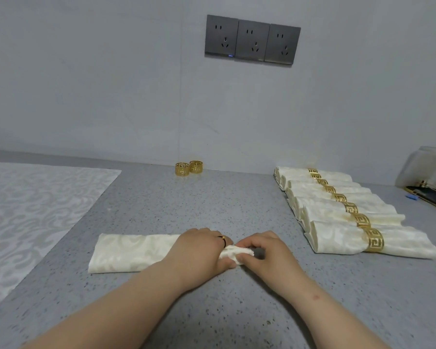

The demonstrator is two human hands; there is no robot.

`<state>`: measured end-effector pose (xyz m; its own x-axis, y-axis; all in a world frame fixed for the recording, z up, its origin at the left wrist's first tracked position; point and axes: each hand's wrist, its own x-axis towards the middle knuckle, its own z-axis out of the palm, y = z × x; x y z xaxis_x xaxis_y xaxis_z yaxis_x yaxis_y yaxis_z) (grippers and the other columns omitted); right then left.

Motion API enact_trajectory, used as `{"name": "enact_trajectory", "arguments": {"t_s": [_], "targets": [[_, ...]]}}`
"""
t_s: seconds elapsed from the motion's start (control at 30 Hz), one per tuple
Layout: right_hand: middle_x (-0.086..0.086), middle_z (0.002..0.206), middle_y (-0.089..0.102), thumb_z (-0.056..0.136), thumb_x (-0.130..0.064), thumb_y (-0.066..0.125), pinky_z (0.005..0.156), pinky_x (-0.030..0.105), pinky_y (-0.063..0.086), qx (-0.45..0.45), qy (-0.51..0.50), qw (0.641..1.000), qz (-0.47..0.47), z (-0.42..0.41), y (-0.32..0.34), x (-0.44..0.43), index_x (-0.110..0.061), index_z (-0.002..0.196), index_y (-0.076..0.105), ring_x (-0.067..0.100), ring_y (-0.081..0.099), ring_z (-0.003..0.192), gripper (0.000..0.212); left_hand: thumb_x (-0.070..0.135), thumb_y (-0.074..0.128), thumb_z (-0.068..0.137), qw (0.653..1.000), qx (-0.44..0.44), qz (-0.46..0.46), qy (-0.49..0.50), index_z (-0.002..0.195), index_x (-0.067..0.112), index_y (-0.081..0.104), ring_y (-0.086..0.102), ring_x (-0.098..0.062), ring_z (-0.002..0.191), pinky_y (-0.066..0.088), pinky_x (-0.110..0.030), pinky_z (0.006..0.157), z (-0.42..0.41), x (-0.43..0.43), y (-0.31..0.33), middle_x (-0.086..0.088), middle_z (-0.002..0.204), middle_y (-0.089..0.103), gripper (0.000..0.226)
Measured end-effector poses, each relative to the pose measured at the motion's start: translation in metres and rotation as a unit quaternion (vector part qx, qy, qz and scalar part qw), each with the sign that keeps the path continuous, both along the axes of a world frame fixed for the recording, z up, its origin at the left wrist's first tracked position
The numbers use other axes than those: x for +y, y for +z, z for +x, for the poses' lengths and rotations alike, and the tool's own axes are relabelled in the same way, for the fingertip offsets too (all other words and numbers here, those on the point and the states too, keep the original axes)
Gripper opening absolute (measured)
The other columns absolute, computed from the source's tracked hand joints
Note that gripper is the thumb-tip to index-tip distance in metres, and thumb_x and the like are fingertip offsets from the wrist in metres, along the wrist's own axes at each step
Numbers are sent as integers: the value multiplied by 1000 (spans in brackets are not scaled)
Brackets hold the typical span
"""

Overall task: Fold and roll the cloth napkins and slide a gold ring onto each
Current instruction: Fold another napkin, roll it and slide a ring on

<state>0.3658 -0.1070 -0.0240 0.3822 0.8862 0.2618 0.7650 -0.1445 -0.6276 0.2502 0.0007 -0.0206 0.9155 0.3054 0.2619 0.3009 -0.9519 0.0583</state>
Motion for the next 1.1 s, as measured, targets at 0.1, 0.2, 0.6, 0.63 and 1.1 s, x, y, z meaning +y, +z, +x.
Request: {"name": "enact_trajectory", "arguments": {"t_s": [0.1, 0.2, 0.6, 0.63, 1.1], "targets": [[-25, 88, 49, 83, -22, 65, 77, -1, 30, 29, -5, 999, 25, 3, -1, -3, -44, 88, 54, -10, 41, 92, 25, 46, 39, 93, 1000, -1, 7, 9, 129, 29, 47, 48, -15, 114, 34, -26, 89, -3, 12, 1, 6, 125, 55, 41], [-27, 93, 49, 86, -23, 60, 75, -3, 30, 42, -30, 998, 34, 7, -4, -4, -46, 85, 48, -8, 43, 93, 26, 50, 34, 92, 999, -10, 19, 31, 126, 30, 50, 50, -14, 110, 32, -25, 78, -13, 36, 1, 5, 121, 58, 42], [1, 135, 49, 95, -25, 43, 100, 31, 33, -229, -50, 961, -147, 45, 19, 144, -18, 130, 49, 22, 38, 124, 36, 47, 31, 94, 994, -34, -2, 104, 119, 30, 50, 49, -14, 107, 28, -25, 75, -24, 90, -10, 6, 117, 55, 35], [2, 137, 48, 96, -23, 41, 100, 32, 33, -236, -55, 960, -140, 47, 20, 163, -17, 132, 47, 23, 36, 126, 37, 45, 32, 95, 994, -29, 6, 105, 119, 29, 49, 48, -15, 108, 29, -26, 78, -24, 90, -10, 6, 118, 54, 34], [13, 118, 56, 88, -2, 39, 91, 29, 30, -295, -35, 951, -89, 42, 14, 319, -10, 123, 49, 27, 41, 114, 38, 46, 33, 67, 989, -88, -23, 121, 52, 33, 61, 50, -6, 41, 22, -17, 49, -25, 101, -19, 15, 46, 52, 34]]}}
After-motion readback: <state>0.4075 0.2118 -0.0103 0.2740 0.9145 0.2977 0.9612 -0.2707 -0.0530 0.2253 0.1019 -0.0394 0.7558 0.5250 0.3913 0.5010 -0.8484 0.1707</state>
